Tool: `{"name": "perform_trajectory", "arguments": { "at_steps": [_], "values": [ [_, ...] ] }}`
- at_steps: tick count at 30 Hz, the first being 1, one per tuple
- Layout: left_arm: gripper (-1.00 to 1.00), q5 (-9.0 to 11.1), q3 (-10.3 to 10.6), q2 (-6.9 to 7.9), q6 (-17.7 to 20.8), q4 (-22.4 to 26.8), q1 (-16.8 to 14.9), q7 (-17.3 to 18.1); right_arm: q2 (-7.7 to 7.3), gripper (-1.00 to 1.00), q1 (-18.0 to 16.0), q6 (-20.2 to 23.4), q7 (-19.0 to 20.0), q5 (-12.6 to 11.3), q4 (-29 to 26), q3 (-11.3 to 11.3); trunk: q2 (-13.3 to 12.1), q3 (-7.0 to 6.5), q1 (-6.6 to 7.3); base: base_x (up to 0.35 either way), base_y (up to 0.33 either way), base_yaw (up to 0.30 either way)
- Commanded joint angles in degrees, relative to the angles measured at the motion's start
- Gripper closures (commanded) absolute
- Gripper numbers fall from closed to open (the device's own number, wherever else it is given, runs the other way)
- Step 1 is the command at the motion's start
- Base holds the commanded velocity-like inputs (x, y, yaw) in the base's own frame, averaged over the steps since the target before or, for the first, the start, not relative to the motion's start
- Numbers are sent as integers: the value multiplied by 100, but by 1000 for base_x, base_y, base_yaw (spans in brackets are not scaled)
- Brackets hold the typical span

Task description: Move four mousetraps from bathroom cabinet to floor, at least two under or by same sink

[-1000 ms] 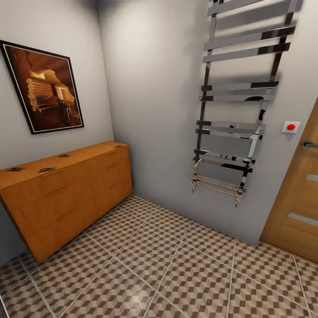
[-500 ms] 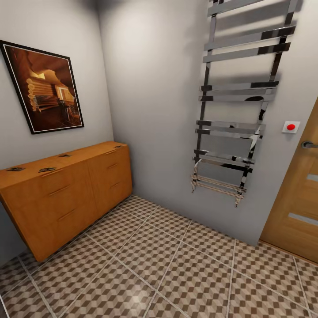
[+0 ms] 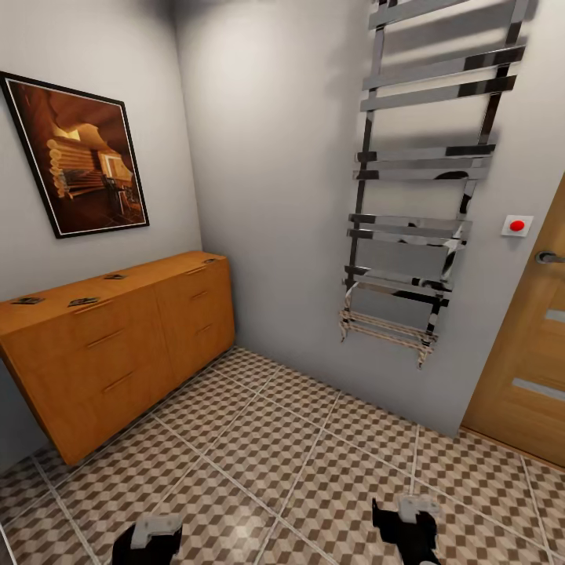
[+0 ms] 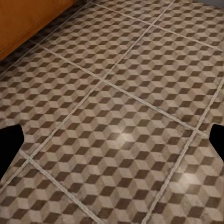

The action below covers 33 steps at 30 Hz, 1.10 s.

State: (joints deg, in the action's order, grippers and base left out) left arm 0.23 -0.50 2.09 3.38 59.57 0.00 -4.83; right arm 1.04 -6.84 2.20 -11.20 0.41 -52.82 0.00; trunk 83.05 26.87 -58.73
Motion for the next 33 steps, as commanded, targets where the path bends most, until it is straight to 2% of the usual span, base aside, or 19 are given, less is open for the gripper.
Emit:
{"name": "perform_trajectory", "arguments": {
  "at_steps": [1,13,17,20,24,30,33],
  "values": [
    [-100,3,7,2,39,37,-2,-18,2,-100,-64,73,-17,1,-35,0,3,6,0,0,0,0],
    [-100,-16,7,14,65,144,-35,-34,0,-100,-904,730,21,-4,-180,10,3,6,0,0,0,0],
    [-100,-20,7,23,68,158,-81,-45,-24,-100,-1009,933,85,0,-291,14,3,6,0,0,0,0],
    [-100,-23,7,34,80,186,-143,-49,-97,-100,-1047,1058,141,0,-368,16,3,6,0,0,0,0],
    [-100,-29,7,42,374,316,-206,-50,-211,-100,-1075,1152,203,-4,-427,17,3,6,0,0,0,0],
    [-100,-37,12,43,1049,603,-231,-32,-255,-100,-1084,1183,275,-9,-456,39,3,6,0,0,0,0],
    [-100,-43,16,40,1166,652,-234,-29,-259,-100,-1084,1185,318,-9,-464,45,3,6,0,0,0,0]
  ]
}}
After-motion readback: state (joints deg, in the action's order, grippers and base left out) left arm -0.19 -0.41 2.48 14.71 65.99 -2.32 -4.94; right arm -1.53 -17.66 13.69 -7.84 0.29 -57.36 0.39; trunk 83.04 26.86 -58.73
